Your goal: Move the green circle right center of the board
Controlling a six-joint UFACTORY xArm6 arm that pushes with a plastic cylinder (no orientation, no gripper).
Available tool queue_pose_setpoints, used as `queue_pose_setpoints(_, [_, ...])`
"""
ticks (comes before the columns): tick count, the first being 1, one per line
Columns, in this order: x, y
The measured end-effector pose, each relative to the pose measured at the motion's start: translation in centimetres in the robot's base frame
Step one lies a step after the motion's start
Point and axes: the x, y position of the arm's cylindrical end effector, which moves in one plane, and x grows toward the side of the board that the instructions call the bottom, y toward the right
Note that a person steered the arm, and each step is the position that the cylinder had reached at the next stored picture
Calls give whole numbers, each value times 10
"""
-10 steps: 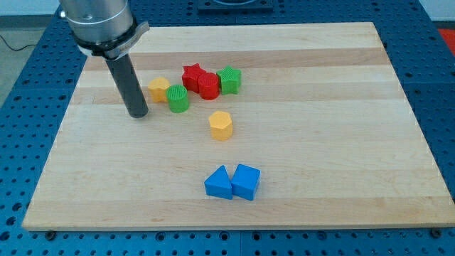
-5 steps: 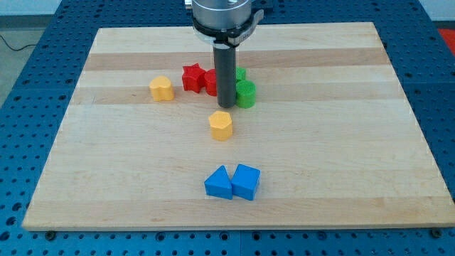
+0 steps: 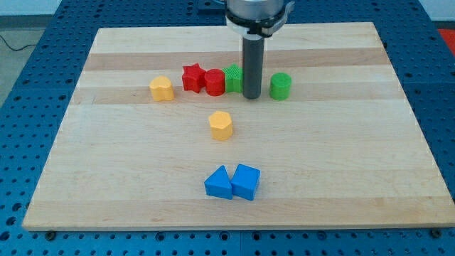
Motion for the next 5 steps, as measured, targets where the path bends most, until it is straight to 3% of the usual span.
queue_pose_setpoints(3, [8, 165])
queue_pose_setpoints(5, [-20, 127])
